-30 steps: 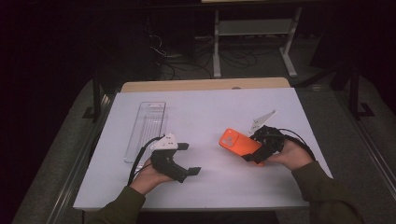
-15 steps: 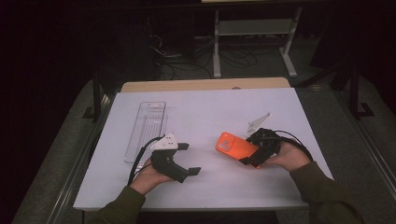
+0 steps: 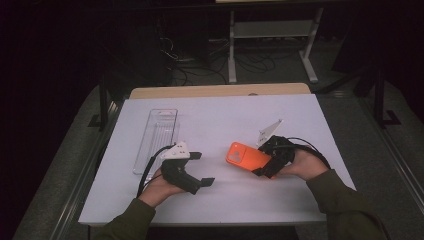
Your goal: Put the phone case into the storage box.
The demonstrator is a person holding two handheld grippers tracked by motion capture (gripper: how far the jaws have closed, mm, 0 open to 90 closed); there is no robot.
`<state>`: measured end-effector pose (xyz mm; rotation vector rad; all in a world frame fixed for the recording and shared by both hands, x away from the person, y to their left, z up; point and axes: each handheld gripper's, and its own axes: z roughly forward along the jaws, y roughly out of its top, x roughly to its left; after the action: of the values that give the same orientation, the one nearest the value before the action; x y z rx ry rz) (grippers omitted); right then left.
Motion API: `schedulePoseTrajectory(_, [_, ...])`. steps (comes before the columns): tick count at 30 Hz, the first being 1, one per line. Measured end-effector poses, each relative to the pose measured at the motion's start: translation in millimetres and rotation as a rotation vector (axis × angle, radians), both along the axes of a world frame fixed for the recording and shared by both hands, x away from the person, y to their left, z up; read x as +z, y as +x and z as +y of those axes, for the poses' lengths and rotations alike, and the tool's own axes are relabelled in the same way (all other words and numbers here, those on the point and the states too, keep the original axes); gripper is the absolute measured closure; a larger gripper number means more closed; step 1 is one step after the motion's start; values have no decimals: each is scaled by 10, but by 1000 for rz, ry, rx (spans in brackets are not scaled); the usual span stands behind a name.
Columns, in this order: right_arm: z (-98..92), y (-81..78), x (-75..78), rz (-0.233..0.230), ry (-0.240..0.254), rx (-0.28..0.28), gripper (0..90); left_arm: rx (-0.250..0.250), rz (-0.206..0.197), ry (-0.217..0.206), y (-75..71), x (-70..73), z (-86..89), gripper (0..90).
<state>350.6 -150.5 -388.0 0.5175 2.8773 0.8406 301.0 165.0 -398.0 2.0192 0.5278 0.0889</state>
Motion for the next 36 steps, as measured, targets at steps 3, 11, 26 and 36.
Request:
schedulePoseTrajectory(3, [32,36,5,-2,3,22,148,-1,-3,1,4,5,2,0])
schedulePoseTrajectory(11, [79,99,20,6,8,71,148,-1,-9,-2,15,21,-8,0])
schedulePoseTrajectory(26, [107,127,34,33,35,138,148,-34,-14,28,84,149,-48,0])
schedulePoseTrajectory(36, [116,120,43,20,30,143,148,-87,-33,80,194,237,-99,0])
